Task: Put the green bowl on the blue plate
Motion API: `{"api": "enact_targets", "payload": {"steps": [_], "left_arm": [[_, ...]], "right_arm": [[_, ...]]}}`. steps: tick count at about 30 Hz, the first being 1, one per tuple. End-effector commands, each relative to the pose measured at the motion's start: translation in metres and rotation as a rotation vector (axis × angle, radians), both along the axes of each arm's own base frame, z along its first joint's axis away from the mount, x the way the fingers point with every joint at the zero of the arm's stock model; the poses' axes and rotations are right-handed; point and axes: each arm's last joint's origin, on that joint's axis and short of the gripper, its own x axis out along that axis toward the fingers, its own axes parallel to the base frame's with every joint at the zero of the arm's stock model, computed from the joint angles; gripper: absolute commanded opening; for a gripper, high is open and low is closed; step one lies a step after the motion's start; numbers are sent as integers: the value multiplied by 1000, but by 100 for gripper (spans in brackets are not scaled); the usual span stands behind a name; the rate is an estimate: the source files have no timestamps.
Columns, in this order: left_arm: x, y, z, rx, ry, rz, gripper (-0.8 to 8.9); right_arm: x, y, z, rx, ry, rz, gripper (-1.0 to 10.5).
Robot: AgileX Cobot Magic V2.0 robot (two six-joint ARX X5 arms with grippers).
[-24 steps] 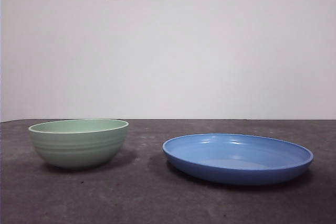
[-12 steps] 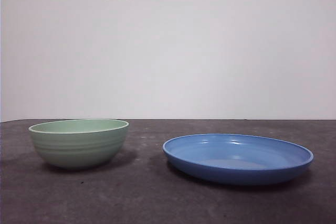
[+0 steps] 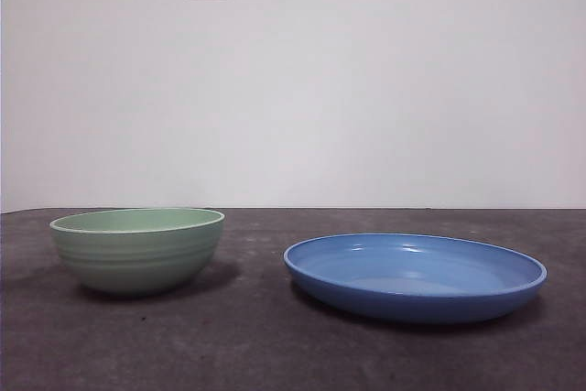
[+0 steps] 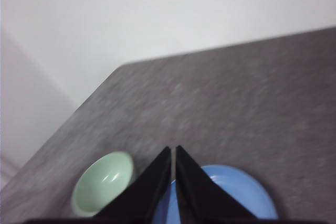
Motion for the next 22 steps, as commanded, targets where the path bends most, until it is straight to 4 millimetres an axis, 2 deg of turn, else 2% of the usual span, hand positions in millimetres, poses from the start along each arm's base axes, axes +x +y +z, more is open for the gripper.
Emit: {"api": "enact_targets", "payload": {"steps": [1, 4, 8, 15, 22], "left_arm": [[10, -7, 14, -14, -3, -83, 15], [20, -14, 18, -21, 45, -147, 15], [28, -25, 13, -32, 112, -240, 15], [26, -39, 7, -22, 164, -319, 20], [25, -41, 6, -21, 179, -327, 37]], "right_arm": [[8, 4, 11, -13, 6, 63, 11], [15, 8, 17, -35, 42, 121, 11], [21, 13, 19, -63, 84, 183, 11], [19, 17, 14, -64, 143, 247, 12], [18, 17, 11, -65, 171, 245, 12]]}}
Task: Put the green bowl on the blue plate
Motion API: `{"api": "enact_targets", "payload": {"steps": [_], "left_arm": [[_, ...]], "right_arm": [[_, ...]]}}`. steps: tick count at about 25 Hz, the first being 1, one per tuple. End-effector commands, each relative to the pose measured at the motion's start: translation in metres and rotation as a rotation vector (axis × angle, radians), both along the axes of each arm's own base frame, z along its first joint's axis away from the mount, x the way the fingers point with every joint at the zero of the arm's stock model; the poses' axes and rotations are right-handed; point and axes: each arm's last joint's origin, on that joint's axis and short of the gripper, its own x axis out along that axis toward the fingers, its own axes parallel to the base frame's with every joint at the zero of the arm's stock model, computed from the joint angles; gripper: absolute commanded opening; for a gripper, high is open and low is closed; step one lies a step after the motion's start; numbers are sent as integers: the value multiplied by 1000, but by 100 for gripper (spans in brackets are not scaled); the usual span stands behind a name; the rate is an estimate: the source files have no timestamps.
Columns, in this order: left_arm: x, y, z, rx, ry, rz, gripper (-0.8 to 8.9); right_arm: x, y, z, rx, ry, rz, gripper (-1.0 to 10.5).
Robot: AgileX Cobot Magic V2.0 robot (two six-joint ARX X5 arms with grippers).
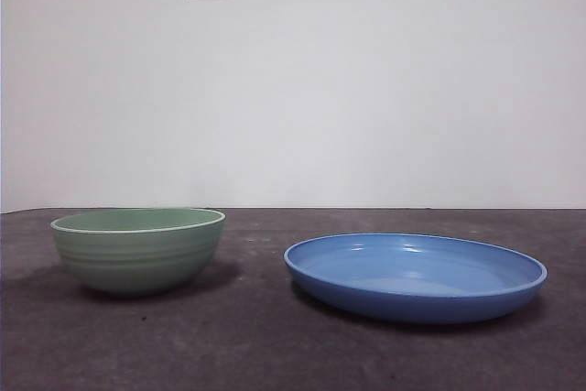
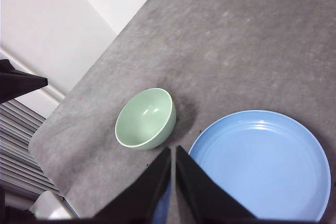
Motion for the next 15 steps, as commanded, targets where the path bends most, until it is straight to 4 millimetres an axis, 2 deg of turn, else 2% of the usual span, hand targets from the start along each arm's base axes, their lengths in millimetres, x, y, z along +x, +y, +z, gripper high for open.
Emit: {"api": "enact_targets", "payload": {"steps": [1, 2, 5, 6, 8, 10, 12, 15], "left_arm": [[0, -1, 5, -2, -14, -10, 55], [0, -1, 4, 0, -11, -10, 79], [0, -1, 3, 4, -1, -10, 239], [-1, -1, 3, 5, 1, -10, 293], [-1, 0, 2, 8, 12, -10, 404], [-2, 0, 2, 11, 22, -10, 482], [-2, 0, 1, 14, 29, -10, 538], [-2, 0, 0, 32, 29, 0, 567]], "right_arm": [[0, 1, 5, -6, -24, 10, 13], [0, 1, 5, -5, -23, 11, 14], [0, 1, 5, -5, -23, 11, 24], [0, 1, 5, -5, -23, 12, 58], [0, 1, 5, -5, -23, 12, 214], [0, 1, 5, -4, -22, 11, 405], [0, 1, 5, -5, -22, 11, 538], [0, 1, 5, -5, -22, 11, 594]]}}
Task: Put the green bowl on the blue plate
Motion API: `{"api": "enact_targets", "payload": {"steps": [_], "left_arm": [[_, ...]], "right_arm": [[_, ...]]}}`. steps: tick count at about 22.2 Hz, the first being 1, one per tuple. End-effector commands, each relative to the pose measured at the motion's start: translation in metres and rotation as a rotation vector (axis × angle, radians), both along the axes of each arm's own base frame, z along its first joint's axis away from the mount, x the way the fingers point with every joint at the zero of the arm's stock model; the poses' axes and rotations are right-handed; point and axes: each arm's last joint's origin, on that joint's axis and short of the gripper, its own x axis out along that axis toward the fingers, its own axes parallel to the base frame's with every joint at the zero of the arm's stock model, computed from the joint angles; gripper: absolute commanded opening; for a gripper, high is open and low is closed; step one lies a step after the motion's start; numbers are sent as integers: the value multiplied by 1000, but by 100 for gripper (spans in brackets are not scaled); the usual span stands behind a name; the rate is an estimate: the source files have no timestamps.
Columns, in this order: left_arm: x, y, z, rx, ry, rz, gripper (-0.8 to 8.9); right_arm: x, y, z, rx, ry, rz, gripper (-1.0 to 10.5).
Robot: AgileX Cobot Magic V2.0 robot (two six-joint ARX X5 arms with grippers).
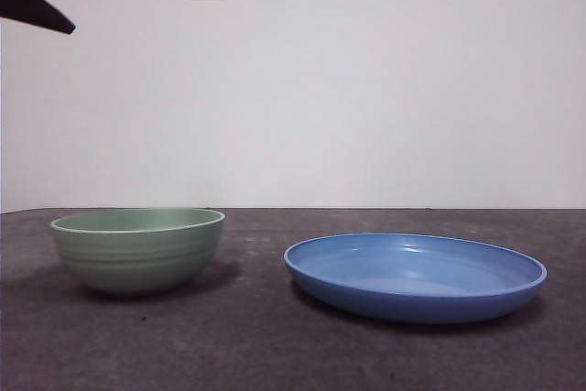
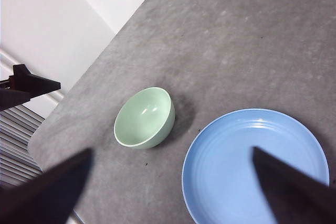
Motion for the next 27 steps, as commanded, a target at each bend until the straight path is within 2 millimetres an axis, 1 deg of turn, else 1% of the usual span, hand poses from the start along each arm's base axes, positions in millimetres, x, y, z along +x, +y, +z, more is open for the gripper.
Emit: {"api": "enact_targets", "payload": {"steps": [1, 10, 15, 21, 27], "left_arm": [[1, 0, 4, 29, -36, 1, 567], [1, 5, -1, 182, -48, 113, 566], [6, 7, -4, 263, -53, 203, 563], [21, 6, -16, 325, 5, 254, 562], [48, 4, -38, 375, 127, 262, 562]], "right_arm": [[0, 1, 5, -3, -27, 10, 594], [0, 1, 4, -5, -14, 10, 594], [0, 1, 4, -5, -14, 11, 594], [0, 1, 4, -5, -14, 11, 594], [0, 1, 4, -5, -14, 11, 594]]}}
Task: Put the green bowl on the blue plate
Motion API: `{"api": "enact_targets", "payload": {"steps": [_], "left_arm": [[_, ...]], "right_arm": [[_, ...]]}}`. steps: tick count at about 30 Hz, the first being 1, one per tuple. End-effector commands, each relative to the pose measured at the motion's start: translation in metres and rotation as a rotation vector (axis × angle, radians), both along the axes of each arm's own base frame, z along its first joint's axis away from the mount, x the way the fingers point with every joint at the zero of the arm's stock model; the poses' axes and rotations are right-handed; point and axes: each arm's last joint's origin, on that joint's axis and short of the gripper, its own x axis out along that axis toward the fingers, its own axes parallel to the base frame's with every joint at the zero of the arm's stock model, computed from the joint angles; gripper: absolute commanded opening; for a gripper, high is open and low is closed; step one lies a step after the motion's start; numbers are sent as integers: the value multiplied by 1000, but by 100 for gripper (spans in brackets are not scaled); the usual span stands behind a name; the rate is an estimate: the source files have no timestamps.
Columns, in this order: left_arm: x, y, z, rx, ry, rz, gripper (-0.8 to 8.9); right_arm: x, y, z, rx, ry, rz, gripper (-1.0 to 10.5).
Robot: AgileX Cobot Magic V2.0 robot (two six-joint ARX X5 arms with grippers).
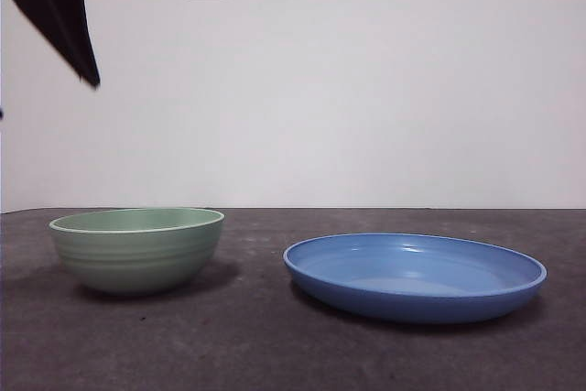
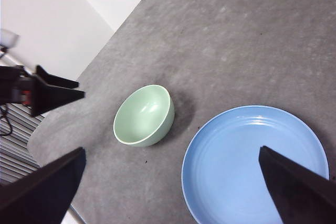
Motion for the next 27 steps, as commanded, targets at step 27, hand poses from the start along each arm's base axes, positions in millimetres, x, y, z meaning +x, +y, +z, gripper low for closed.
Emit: {"api": "enact_targets", "payload": {"steps": [27], "left_arm": [[127, -22, -74, 104, 457, -81, 390]], "right_arm": [[0, 1, 5, -1, -22, 10, 594]]}}
